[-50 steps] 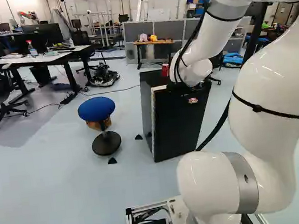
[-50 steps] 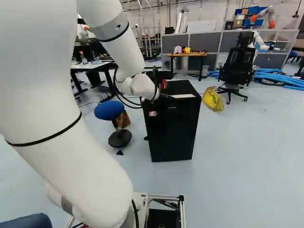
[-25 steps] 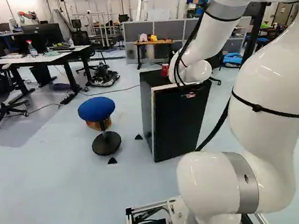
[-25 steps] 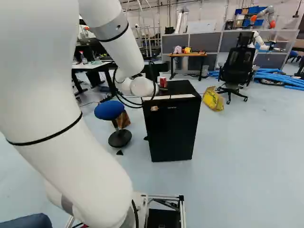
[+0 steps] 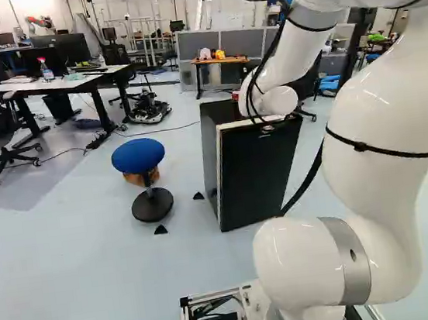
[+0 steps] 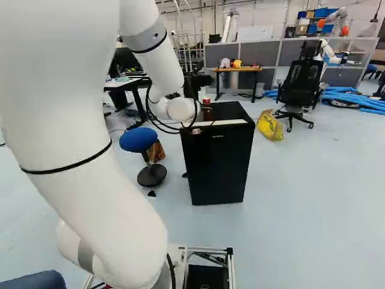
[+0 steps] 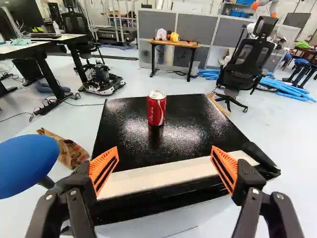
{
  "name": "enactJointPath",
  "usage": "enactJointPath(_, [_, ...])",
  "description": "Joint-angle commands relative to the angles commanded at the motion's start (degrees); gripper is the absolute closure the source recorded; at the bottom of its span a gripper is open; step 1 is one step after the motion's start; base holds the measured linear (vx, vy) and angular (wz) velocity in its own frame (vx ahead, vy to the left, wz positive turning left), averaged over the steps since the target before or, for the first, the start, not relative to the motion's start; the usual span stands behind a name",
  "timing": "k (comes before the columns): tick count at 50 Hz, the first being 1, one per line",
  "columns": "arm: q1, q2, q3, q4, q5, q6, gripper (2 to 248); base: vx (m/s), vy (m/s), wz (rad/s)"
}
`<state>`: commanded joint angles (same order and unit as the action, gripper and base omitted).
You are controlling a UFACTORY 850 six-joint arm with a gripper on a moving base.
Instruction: Grab a drink from the fridge
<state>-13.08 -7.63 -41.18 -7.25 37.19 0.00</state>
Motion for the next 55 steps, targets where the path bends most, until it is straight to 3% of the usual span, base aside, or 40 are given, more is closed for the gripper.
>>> enactJointPath(55, [1.2, -9.6, -10.9, 0.0, 0.0, 0.0, 3, 0.000, 0.000, 0.000])
